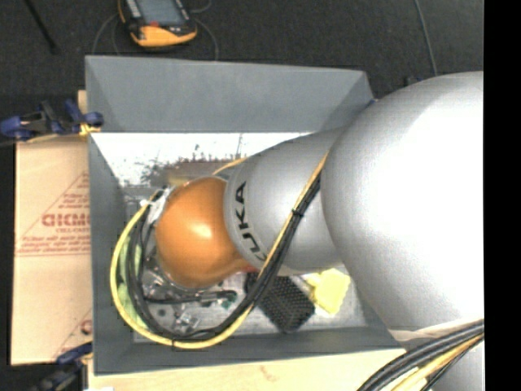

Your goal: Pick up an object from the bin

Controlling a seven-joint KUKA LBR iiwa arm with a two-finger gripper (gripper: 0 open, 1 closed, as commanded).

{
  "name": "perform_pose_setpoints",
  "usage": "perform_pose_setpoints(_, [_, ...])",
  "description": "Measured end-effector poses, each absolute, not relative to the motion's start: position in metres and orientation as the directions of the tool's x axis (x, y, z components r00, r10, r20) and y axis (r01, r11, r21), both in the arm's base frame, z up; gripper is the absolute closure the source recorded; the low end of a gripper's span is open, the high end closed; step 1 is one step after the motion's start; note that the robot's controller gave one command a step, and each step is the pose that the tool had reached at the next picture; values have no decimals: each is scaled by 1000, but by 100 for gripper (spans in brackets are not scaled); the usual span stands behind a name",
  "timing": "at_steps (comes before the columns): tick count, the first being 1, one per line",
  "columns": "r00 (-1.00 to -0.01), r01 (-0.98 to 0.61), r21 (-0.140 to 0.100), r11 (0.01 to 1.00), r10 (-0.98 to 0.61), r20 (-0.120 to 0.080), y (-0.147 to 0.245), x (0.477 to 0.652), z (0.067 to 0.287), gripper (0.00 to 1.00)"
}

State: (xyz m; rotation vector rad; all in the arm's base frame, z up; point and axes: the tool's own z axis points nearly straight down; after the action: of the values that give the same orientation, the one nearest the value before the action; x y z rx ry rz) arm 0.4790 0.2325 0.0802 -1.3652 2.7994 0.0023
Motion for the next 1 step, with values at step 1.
perform_pose_setpoints(1, [-616,-788,-10,616,-788,-25,232,479,80,0])
